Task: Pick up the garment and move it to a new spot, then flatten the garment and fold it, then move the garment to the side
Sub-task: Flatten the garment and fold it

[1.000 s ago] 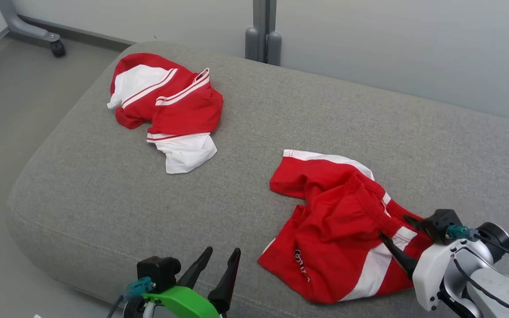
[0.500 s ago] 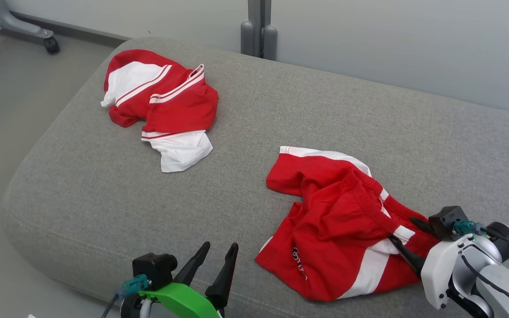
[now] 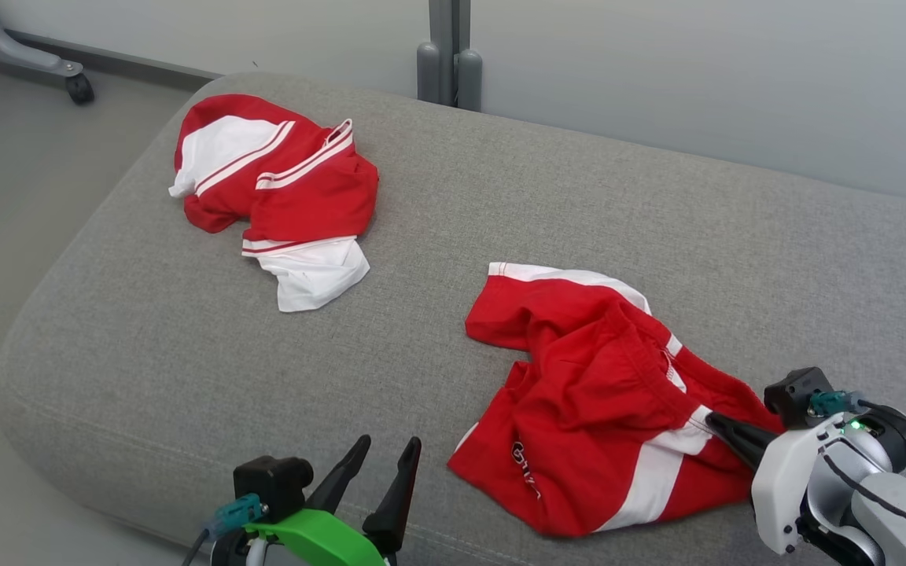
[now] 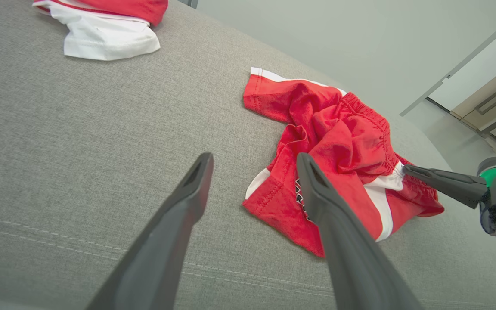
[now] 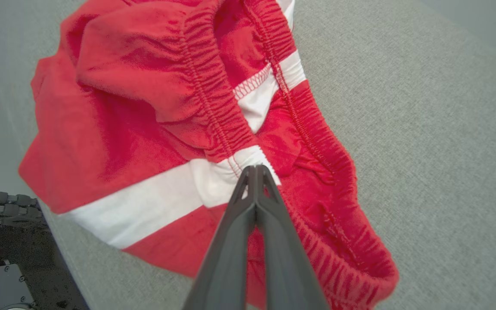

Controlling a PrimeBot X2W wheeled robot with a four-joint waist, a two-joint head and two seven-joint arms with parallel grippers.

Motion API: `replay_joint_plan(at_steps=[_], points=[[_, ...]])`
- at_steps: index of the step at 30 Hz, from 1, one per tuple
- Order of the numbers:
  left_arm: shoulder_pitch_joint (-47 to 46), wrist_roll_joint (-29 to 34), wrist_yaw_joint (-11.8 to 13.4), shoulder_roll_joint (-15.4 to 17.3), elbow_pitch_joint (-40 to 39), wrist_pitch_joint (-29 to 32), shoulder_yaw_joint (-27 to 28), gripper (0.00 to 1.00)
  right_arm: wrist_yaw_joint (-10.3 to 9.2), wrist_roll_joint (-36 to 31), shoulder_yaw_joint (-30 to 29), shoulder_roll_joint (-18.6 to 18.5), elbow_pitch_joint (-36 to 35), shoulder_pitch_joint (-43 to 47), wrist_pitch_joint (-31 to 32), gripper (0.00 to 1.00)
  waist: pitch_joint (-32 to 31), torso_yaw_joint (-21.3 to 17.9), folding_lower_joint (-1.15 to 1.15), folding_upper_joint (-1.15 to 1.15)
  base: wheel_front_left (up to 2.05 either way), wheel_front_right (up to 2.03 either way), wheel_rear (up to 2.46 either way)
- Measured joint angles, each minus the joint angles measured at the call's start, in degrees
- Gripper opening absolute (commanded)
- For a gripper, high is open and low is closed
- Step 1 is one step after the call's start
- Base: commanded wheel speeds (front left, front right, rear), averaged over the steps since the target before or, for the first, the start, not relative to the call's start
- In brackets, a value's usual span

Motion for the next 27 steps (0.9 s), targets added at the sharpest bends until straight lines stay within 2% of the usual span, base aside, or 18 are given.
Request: replay_joint_plan(at_steps=[5, 8, 9, 10, 11, 13, 16, 27], points=[[0.07, 0.07, 0.01, 0.00, -0.13, 0.19, 0.48, 1.00, -0.01, 10.60, -3.50, 3.54, -2.24, -0.05, -0.27, 0.00, 0.02, -0.37, 0.00, 0.00, 0.00, 0.00, 0.00], [0.16, 0.15, 0.01, -0.03, -0.18, 0.24, 0.78, 1.00, 0.00, 11.83, -2.05, 4.11, -4.55, -1.02, -0.18, 0.00, 0.05, -0.49, 0.00, 0.00, 0.00, 0.00, 0.00], [0.20, 0.18, 0.01, -0.07, -0.20, 0.24, 0.86, 1.00, 0.00, 11.17, -1.27, 3.46, -5.03, -1.80, 0.00, 0.17, 0.07, -0.51, 0.00, 0.00, 0.00, 0.00, 0.00], [0.24, 0.29, 0.02, -0.08, -0.21, 0.25, 0.91, 1.00, 0.00, 9.91, -0.58, 2.46, -5.25, -2.68, 0.15, 0.64, 0.07, -0.51, 0.00, 0.00, 0.00, 0.00, 0.00], [0.29, 0.47, 0.03, -0.12, -0.22, 0.25, 0.94, 1.00, 0.00, 8.61, 0.20, 1.05, -5.33, -3.55, 0.45, 1.00, 0.08, -0.50, 0.00, 0.00, 0.00, 0.00, 0.00], [0.34, 0.53, 0.03, -0.24, -0.25, 0.29, 1.04, 1.00, 0.00, 6.95, 1.29, -1.52, -5.19, -4.39, 1.37, 1.00, 0.08, -0.46, 0.00, 0.00, 0.00, 0.00, 0.00], [0.52, 0.54, 0.03, -0.41, -0.27, 0.52, 1.32, 1.00, -0.01, 6.21, 2.40, -3.10, -4.76, -4.47, 1.82, 1.00, 0.04, -0.36, 0.00, 0.00, 0.00, 0.00, 0.00], [0.71, 0.98, 0.03, -0.44, -0.57, 0.78, 1.85, 1.00, 0.00, 7.30, 5.32, -3.42, -4.01, -4.44, 3.42, 1.00, 0.55, -0.23, 0.00, 0.00, 0.00, 0.00, 0.00]])
